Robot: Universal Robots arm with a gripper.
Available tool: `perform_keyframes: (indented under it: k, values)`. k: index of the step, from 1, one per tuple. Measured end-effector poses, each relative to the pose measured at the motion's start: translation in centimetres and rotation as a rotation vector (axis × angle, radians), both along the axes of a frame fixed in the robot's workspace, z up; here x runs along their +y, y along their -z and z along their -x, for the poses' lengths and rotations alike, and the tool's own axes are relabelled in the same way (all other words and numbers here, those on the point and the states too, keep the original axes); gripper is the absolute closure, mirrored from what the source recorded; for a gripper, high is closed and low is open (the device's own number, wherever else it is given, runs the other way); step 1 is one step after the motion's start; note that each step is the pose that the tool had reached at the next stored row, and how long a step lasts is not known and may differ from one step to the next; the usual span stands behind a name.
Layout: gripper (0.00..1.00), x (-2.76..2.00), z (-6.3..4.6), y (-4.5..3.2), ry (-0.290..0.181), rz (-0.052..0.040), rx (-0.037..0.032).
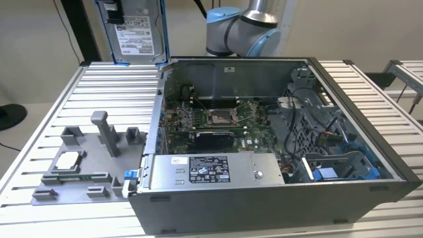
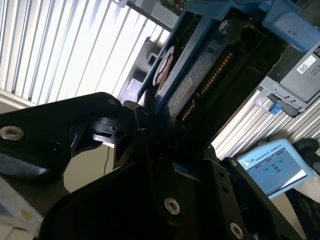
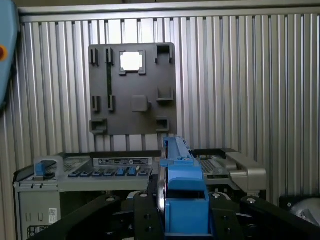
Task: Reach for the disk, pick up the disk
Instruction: 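Pick up the disk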
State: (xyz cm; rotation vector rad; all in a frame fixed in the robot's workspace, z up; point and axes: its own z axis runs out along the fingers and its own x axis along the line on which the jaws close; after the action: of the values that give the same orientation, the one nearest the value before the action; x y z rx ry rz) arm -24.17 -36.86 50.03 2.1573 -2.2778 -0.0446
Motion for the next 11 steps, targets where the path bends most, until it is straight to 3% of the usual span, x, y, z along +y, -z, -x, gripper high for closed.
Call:
perform_keyframes:
  k: [11]
  values:
    - [1.00, 0.00, -4.1, 0.00, 0.000, -0.0001, 0.0009]
